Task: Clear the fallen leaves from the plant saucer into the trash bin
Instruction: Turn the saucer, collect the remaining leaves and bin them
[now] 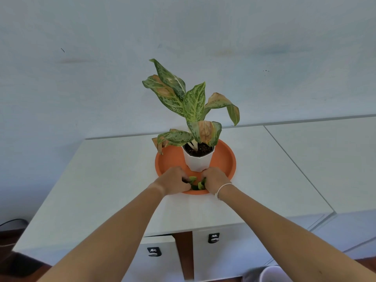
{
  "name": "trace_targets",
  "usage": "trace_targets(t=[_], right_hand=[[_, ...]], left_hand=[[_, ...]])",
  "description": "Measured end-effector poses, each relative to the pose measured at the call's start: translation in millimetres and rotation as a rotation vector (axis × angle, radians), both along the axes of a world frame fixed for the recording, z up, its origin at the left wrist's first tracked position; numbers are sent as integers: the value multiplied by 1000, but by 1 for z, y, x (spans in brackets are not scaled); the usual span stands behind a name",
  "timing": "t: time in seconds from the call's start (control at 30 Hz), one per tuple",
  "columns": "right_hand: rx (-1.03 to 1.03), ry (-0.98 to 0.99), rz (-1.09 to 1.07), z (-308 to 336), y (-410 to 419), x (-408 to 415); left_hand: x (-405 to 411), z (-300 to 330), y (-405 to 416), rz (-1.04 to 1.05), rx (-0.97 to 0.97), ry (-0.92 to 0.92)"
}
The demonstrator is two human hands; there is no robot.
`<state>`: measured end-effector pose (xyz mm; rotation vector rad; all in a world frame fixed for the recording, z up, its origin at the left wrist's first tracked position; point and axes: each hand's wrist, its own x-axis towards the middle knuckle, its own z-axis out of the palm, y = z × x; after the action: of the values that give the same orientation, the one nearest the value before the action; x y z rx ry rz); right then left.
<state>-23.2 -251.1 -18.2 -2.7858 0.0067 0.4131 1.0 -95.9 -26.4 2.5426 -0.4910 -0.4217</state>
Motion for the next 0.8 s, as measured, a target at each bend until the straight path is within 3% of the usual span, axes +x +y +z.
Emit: trace_targets(t=[0.2, 0.4, 0.57, 0.8], right_hand=[[-44, 75, -8, 6, 3, 0], [125, 107, -106, 8, 8, -2], [-30, 52, -74, 3, 15, -3], [-78, -47, -103, -6, 17, -1]], left_hand=[[6, 6, -5, -26, 110, 26], [5, -4, -7, 72, 65, -32], [5, -7, -8, 131, 43, -48], [5, -7, -5, 134, 21, -59]])
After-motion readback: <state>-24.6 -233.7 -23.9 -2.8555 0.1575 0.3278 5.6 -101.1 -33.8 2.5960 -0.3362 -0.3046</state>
